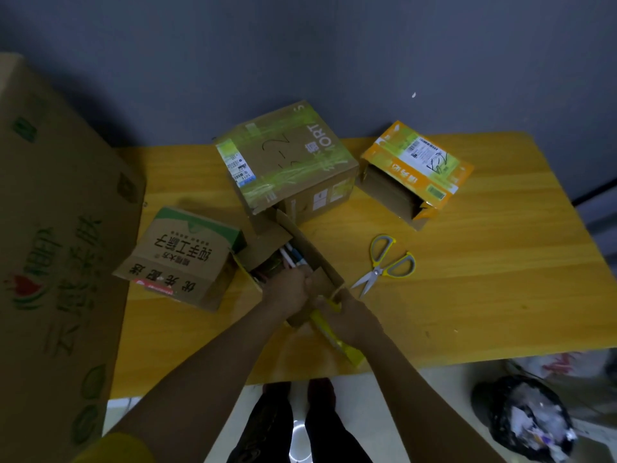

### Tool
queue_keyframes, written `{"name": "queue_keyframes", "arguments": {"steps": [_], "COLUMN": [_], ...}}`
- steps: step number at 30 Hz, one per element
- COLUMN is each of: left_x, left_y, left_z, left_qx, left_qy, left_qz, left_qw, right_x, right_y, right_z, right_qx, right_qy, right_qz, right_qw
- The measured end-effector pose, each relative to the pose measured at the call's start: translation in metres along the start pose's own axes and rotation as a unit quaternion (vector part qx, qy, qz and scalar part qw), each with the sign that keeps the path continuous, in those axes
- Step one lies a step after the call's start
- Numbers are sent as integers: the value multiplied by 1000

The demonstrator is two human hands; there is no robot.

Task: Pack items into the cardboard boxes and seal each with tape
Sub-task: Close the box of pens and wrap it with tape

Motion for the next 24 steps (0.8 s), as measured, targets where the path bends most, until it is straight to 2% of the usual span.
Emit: {"name": "queue_keyframes", "arguments": {"steps": [2, 4, 10, 12, 15, 21, 24], "left_x": [1, 2, 12, 9, 5, -5, -7], "left_y": [-3, -5, -11, -10, -8, -9, -9], "left_z": [-2, -5, -7, -7, -8, -17, -23], "left_qx": [-7, -12, -15, -43, -58, -29, -23], "left_qy": [-7, -10, -88, -111, -135, -154, -165], "left_qz": [6, 7, 100, 148, 129, 107, 99], "left_qw": [1000, 1000, 991, 982, 981, 982, 981], "right_x": [-9, -13, -11, -11, -10, -4, 7], "right_y": [9, 18, 24, 23, 22, 17, 4], "right_z": [7, 13, 21, 23, 22, 18, 11], "right_qx": [4, 1, -23, -20, -13, 44, 44], "right_qy": [-35, -31, 10, 19, 27, 66, 66], "right_qz": [-79, -135, -174, -176, -139, 32, 92], "right_qw": [996, 990, 984, 984, 990, 996, 993]}}
Point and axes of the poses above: each hand's wrist, its own z-axis away from the middle knuckle, its own x-axis out of the palm, y = z × x, the point moved 1 cm from there along -z, towards the middle knuckle, and after that the axes turned 13 degrees about y, right-handed, at the moved point
